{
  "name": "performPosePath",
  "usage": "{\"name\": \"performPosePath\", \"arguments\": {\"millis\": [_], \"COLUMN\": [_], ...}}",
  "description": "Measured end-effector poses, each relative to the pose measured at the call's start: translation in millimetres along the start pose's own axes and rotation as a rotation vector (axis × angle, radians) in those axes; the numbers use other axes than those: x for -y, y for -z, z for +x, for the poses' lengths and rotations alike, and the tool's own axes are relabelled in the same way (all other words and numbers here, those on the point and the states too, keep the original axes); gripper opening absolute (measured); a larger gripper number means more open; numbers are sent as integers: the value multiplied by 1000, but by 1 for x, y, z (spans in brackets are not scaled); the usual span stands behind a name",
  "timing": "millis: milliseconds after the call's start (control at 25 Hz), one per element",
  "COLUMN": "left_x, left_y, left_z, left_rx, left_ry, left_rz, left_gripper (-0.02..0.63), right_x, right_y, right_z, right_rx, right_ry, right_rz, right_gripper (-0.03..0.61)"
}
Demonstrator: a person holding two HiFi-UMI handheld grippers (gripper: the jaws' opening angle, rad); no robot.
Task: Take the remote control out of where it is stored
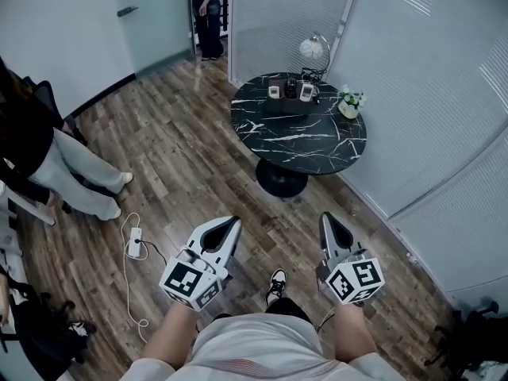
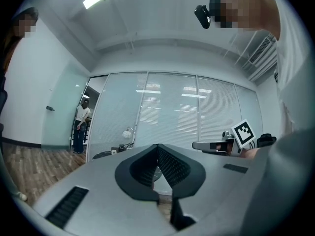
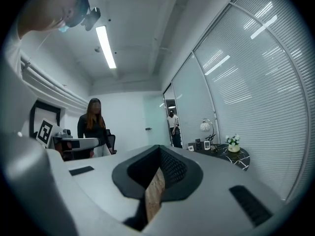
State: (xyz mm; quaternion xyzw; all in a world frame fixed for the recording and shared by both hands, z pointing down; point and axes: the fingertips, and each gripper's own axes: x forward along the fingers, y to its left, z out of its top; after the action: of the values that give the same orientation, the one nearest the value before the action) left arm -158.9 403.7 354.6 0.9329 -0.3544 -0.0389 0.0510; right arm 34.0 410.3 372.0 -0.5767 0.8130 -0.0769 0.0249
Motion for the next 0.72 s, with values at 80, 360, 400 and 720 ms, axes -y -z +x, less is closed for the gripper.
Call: {"name": "performPosePath", "arguments": {"millis": [80,360,400,720], "left_x": [-3,-4,-5,-17], "left_y": [0,-4,-4,5], "left_z": [27,130,142,218], "left_rx": [-8,-24,-25,-47], "left_ry": [-9,-42,-49,-87], "left_rz": [5,2,0,11], "left_gripper": [9,9,9,9], "right_x": [26,124,135,209], "right_y": [-6,-25,-27,-29], "right_z": [11,46,52,98], "right_rx": [8,4,5,1], "right_ry": [3,-1,-6,-40], "right_rz": [6,29,31,71], "right_gripper": [11,11,11,11]}}
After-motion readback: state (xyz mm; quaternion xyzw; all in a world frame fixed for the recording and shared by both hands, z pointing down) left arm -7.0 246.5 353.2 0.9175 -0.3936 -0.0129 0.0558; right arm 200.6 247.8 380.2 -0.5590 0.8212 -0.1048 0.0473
